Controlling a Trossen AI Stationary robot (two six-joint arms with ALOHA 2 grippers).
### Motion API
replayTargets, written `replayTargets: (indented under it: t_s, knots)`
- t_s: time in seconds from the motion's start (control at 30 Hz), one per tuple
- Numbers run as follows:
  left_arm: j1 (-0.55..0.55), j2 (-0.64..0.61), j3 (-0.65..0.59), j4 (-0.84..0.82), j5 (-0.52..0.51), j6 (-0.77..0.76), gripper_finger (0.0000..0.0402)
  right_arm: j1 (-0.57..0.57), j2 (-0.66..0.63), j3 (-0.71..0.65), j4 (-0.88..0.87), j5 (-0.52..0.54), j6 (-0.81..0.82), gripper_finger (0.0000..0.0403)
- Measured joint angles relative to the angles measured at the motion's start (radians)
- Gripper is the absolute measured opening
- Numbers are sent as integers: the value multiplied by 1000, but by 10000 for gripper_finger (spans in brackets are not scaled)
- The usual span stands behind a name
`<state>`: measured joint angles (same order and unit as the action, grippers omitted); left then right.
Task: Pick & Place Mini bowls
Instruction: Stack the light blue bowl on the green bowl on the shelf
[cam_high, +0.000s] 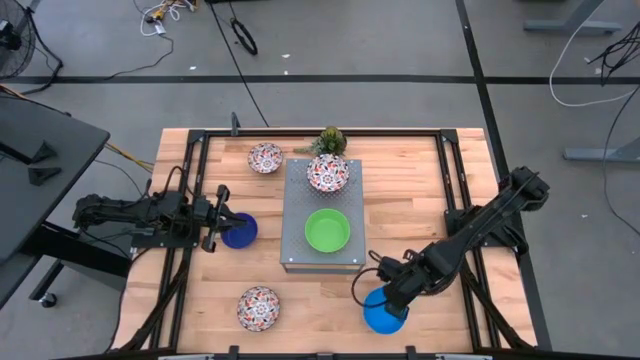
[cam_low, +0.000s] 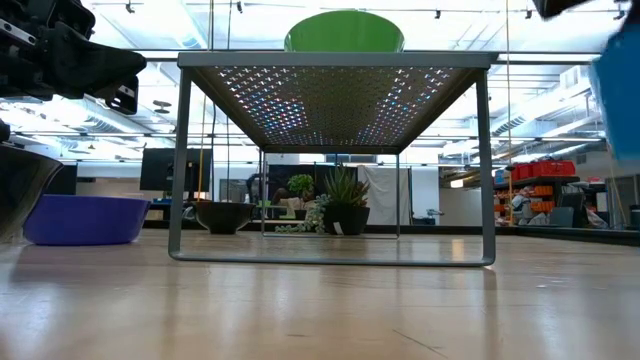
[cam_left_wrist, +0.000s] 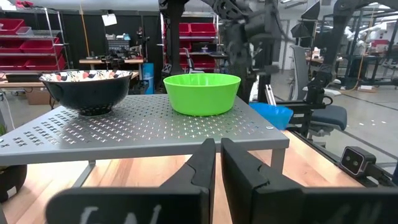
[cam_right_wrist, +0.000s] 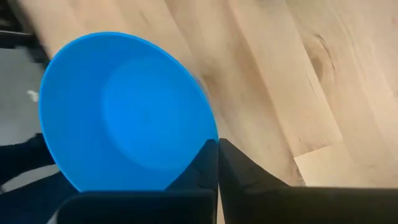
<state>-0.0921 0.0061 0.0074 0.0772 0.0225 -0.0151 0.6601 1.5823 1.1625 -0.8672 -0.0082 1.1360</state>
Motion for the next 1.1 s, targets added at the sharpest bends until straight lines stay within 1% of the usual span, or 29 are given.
replayTargets:
  t_s: [0.3,0.43,0.8,1.1]
  knots:
    - [0,0,0,0,0,0,30,-34,-164,1,33,9,-45,0]
    - [0,0,0,0,0,0,30,-79,-213,45,31,26,-95,0]
    - [0,0,0,0,0,0,30,-248,-214,277,11,37,-299,0]
    - [0,0,0,0,0,0,30,-397,-212,421,-41,14,-333,0]
